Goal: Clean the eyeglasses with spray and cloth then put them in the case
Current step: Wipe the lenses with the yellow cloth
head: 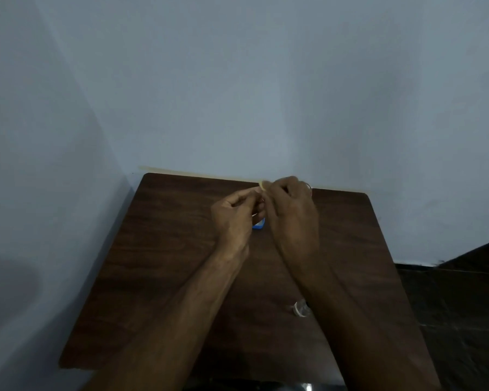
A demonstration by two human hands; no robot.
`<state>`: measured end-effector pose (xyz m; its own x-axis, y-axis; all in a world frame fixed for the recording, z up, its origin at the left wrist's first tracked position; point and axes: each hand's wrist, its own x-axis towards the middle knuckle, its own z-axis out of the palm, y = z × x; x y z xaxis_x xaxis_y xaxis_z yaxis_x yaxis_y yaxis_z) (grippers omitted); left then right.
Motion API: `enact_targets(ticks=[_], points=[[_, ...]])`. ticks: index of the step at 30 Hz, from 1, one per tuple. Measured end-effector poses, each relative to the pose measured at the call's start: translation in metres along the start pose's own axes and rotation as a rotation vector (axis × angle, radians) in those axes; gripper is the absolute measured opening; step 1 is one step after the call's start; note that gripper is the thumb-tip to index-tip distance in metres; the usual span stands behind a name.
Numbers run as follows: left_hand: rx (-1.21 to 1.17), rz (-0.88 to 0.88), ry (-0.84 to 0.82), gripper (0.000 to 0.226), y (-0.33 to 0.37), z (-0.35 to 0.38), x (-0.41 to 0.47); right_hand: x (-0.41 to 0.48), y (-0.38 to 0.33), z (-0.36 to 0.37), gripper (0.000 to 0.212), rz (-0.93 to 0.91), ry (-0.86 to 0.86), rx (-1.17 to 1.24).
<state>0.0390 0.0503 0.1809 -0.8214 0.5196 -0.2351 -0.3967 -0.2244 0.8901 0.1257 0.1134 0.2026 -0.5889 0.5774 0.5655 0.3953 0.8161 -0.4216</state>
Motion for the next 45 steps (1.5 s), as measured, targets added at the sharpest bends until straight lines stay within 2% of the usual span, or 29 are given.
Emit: enact_targets(ticks=[2,6,10,13,17,21,24,27,30,36,42,45], points=[[-0.014,-0.012,0.003,0.012,0.0,-0.001,-0.001,-0.014,0.001,-0.002,0.025,-0.03,-0.006,-0.007],[-0.049,-0.017,0.027,0.013,-0.003,-0.003,-0.006,-0.008,0.017,0.0,0.022,0.023,0.029,-0.006],[-0.029,-0.01,0.034,0.011,0.0,-0.001,-0.005,-0.008,-0.002,0.003,0.032,0.01,0.003,0.043],[-0.036,0.012,0.04,0.009,0.005,-0.003,-0.002,-0.02,-0.005,-0.002,0.029,-0.014,-0.023,0.052],[-0.042,0.041,0.018,0.009,0.004,-0.004,-0.005,0.003,0.013,-0.008,0.021,0.084,0.031,-0.024],[-0.014,0.086,0.024,0.008,0.01,-0.007,0.0,0.002,-0.001,-0.006,0.037,0.02,-0.029,-0.019],[0.01,0.122,0.029,0.011,0.015,-0.012,0.005,-0.006,0.004,-0.013,0.028,0.051,-0.031,0.008],[0.041,0.142,0.043,0.01,0.016,-0.013,0.003,0.001,0.013,-0.017,0.016,0.134,0.065,-0.017],[0.05,0.149,0.05,0.011,0.014,-0.013,0.002,0.009,0.019,-0.019,0.019,0.158,0.13,-0.031],[-0.005,0.144,0.082,0.015,0.016,-0.012,0.005,-0.004,0.013,-0.01,0.019,0.052,0.056,-0.037],[-0.017,0.132,0.085,0.015,0.018,-0.014,0.008,0.015,0.029,-0.018,0.011,0.148,0.146,-0.052],[-0.021,0.128,0.091,0.01,0.019,-0.013,0.008,0.016,0.013,-0.013,0.013,0.046,0.104,-0.04]])
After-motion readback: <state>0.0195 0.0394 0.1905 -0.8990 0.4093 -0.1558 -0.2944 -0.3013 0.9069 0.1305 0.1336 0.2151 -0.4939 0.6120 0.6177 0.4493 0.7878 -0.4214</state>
